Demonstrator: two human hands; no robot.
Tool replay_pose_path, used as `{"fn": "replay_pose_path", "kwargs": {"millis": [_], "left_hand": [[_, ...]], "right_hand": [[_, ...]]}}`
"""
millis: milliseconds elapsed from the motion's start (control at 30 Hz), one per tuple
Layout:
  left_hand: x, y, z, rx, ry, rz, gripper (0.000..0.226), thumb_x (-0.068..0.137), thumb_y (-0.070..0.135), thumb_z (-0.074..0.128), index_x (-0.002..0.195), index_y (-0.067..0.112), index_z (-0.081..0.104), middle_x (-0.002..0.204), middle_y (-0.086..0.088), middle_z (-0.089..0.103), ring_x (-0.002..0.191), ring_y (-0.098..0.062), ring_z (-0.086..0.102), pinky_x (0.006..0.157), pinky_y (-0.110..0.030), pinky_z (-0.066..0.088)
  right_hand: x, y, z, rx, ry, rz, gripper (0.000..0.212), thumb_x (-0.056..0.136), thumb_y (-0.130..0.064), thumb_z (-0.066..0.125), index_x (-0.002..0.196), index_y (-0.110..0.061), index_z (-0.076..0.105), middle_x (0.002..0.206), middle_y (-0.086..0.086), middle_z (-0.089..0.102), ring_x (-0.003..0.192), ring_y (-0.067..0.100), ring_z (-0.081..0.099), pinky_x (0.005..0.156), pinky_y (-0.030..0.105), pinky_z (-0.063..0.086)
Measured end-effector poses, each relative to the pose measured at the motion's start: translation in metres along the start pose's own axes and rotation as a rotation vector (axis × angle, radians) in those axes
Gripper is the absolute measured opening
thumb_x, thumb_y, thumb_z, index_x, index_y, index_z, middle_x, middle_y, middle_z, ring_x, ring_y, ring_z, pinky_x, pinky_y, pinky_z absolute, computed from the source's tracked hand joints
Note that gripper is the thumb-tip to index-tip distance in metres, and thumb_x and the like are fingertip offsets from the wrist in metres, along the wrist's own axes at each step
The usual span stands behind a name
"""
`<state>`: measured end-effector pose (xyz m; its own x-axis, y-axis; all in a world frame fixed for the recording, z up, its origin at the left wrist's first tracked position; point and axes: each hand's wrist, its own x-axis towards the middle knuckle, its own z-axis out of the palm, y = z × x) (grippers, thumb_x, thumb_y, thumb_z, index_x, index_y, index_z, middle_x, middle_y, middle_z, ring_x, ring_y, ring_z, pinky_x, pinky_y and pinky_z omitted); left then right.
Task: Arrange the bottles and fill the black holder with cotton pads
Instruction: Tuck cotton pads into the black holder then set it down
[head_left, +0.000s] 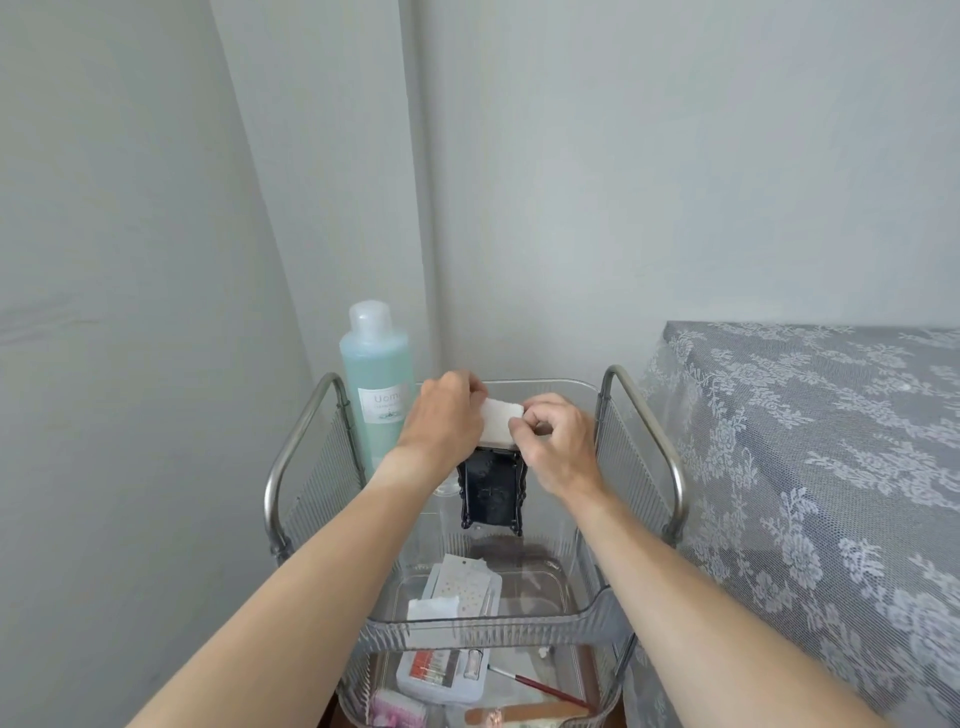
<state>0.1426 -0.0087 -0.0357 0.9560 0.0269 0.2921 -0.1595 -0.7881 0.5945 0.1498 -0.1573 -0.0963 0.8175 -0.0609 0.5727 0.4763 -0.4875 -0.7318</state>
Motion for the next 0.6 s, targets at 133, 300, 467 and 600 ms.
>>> {"fn": "replay_pose_path", "kwargs": {"millis": [133,300,467,600], "left_hand": [[0.000,0.000,0.003,0.055,-0.052,0.005,0.017,0.097,0.015,0.051,0.101,0.011,0.068,0.104,-0.011,0.069,0.100,-0.032,0.061,0.088,-0.044,0.052],[-0.013,-0.004,0.015,0.102,0.007,0.036,0.022,0.092,0.009,0.051,0.108,0.011,0.065,0.111,-0.012,0.060,0.097,-0.032,0.060,0.078,-0.036,0.047],[-0.014,-0.008,0.020,-0.026,0.028,-0.139,0.023,0.085,0.018,0.059,0.107,0.016,0.066,0.109,-0.007,0.064,0.090,-0.023,0.055,0.075,-0.030,0.042],[-0.015,-0.009,0.019,-0.094,0.010,-0.245,0.030,0.078,0.025,0.068,0.106,0.020,0.064,0.105,-0.002,0.066,0.099,-0.024,0.061,0.085,-0.035,0.053]], "right_hand": [[-0.001,0.000,-0.001,-0.011,0.015,-0.009,0.019,0.071,-0.017,0.066,0.055,-0.008,0.062,0.085,-0.002,0.068,0.079,0.005,0.062,0.070,0.026,0.049],[-0.002,0.002,0.003,0.012,-0.114,0.051,0.023,0.071,-0.024,0.066,0.092,-0.020,0.057,0.095,-0.005,0.062,0.092,0.007,0.058,0.072,0.020,0.045],[-0.002,0.004,0.003,0.048,-0.154,0.129,0.020,0.075,-0.027,0.063,0.094,-0.027,0.056,0.095,-0.011,0.063,0.090,-0.006,0.056,0.070,0.003,0.038],[-0.006,0.011,0.007,0.055,-0.222,0.200,0.017,0.079,-0.025,0.050,0.094,-0.031,0.054,0.094,-0.008,0.063,0.085,0.007,0.059,0.067,0.022,0.043]]}}
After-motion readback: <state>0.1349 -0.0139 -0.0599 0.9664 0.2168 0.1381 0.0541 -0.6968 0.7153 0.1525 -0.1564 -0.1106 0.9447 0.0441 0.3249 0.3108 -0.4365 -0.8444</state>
